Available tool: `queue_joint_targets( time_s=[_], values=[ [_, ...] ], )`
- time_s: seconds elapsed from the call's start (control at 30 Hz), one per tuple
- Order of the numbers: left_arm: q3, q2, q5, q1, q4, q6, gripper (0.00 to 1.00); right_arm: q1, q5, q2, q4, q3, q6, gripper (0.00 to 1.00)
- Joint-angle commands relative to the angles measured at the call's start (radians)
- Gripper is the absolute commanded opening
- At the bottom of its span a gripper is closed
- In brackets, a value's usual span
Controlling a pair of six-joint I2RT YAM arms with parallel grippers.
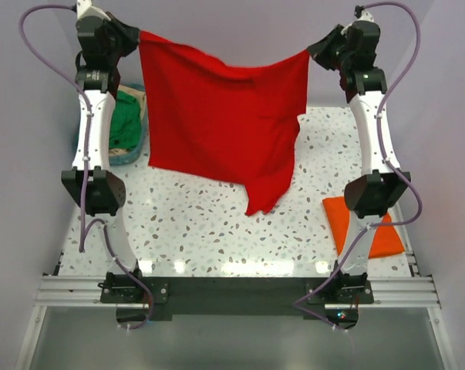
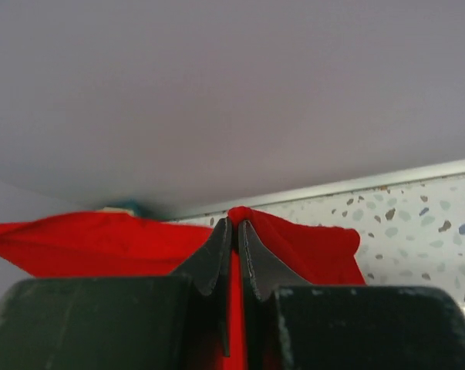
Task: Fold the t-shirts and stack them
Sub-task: Flatten the tshirt out
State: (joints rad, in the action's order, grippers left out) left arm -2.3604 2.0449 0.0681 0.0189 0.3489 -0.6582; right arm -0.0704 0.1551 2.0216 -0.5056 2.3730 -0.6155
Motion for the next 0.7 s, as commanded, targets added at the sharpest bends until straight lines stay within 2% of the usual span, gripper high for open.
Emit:
queue_joint_targets(
  time_s=[0.0, 0.07, 0.13, 0.23, 0.27, 0.33, 0.43, 0.67],
  values=[
    [-0.134, -0.050, 0.148, 0.099, -0.265, -0.094, 0.00, 0.023, -0.040, -0.090, 0.208, 0.186, -0.042, 0.00],
    [-0.024, -0.087, 0.180, 0.134, -0.391, -0.135, 0.00, 0.038, -0.045, -0.150, 0.272, 0.097, -0.067, 0.00],
    [-0.008, -0.104, 0.183, 0.162, -0.389, -0.127, 0.00, 0.055, -0.040, -0.193, 0.325, 0.023, -0.072, 0.00],
    [0.067, -0.136, 0.216, 0.177, -0.380, -0.120, 0.00, 0.063, -0.032, -0.299, 0.372, -0.173, -0.059, 0.00],
    [0.152, -0.155, 0.220, 0.177, -0.383, -0.119, 0.00, 0.064, -0.028, -0.328, 0.387, -0.290, -0.061, 0.00],
    [0.277, -0.236, 0.225, 0.179, -0.407, -0.123, 0.00, 0.064, -0.022, -0.397, 0.388, -0.394, -0.059, 0.00],
    [0.626, -0.366, 0.225, 0.177, -0.458, -0.130, 0.00, 0.064, 0.017, -0.477, 0.371, -0.648, -0.067, 0.00],
    [1.199, -0.600, 0.176, 0.177, -0.478, -0.139, 0.00, 0.066, 0.060, -0.647, 0.273, -1.071, -0.070, 0.00]
  ],
)
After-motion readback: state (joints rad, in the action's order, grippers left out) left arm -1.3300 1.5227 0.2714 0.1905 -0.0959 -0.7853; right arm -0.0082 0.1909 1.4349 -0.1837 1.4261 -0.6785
